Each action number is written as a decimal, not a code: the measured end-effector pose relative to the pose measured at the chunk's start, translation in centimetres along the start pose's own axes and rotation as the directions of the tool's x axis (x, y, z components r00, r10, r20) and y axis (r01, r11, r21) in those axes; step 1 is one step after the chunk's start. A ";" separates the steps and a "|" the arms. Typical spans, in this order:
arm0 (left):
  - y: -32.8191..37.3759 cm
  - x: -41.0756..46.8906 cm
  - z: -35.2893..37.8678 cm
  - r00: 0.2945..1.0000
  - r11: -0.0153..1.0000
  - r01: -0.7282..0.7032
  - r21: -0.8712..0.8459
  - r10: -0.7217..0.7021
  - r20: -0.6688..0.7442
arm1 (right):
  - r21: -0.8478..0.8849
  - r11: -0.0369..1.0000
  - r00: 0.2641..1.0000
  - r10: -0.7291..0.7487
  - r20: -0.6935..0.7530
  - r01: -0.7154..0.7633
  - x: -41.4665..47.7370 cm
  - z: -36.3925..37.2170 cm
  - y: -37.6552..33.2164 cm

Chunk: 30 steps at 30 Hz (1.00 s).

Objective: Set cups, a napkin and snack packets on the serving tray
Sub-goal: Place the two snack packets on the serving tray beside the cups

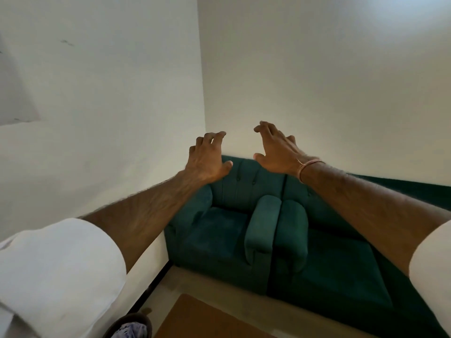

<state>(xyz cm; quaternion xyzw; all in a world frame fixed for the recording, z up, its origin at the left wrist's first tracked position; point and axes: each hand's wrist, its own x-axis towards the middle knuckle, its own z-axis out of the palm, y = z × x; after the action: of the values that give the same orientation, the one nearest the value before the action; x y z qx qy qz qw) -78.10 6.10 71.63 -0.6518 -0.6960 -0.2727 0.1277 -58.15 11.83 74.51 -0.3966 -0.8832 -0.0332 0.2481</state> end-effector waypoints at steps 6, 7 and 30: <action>3.6 -0.2 2.9 0.996 0.998 -0.044 -0.051 0.048 0.076 | 0.019 0.992 0.992 0.121 0.036 -0.122 -5.0 -0.1 3.7; 4.1 -0.2 4.0 0.993 0.996 -0.053 -0.065 0.059 0.098 | 0.017 0.988 0.988 0.150 0.047 -0.151 -6.1 0.4 4.4; 19.8 -25.5 43.4 0.678 0.955 -0.171 -0.241 0.291 0.675 | -0.061 0.663 0.604 0.713 0.356 -0.746 -47.9 23.7 27.2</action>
<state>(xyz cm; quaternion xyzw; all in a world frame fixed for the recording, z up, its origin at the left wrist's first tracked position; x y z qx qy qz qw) -48.07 8.51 26.72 -0.7969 -0.5796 -0.0395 -0.1657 -21.54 3.68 27.74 -0.7091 -0.6739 0.1833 0.0971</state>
